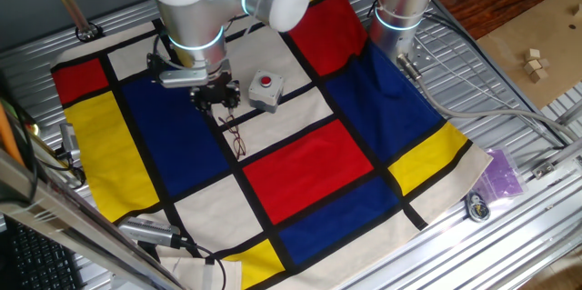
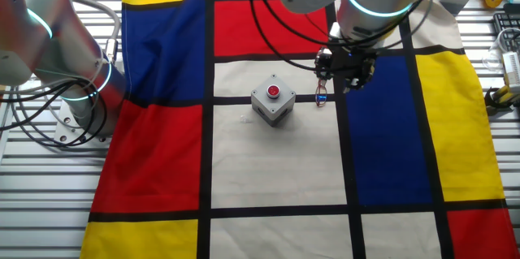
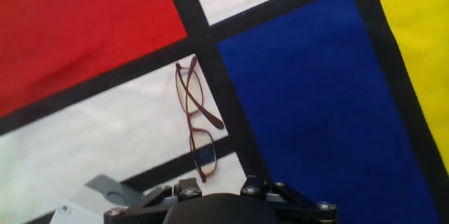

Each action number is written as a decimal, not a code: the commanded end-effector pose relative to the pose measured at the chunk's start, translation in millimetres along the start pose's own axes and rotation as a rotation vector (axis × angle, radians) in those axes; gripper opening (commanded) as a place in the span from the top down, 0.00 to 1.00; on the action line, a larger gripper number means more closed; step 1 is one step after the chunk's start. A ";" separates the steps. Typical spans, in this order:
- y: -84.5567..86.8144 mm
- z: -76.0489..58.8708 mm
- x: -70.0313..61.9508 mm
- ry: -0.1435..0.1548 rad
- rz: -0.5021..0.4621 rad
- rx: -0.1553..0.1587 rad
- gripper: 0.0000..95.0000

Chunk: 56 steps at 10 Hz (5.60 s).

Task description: Unfold the leg of the glasses (with one hand)

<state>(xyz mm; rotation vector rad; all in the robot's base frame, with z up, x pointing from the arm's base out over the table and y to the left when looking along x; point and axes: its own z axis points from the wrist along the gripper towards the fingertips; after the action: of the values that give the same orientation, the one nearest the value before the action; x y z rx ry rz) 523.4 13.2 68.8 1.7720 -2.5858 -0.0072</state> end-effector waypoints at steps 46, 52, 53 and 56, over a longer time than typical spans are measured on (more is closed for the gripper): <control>17.3 34.8 0.1 -0.043 -0.001 0.011 1.00; 17.6 31.4 -0.5 -0.119 0.029 0.032 1.00; 17.6 30.8 -0.8 -0.124 0.029 0.033 1.00; 14.2 27.9 -3.7 -0.140 0.014 0.031 1.00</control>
<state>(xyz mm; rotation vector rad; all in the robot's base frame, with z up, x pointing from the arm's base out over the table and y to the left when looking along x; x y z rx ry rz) 513.0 22.8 40.8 1.8318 -2.7069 -0.1040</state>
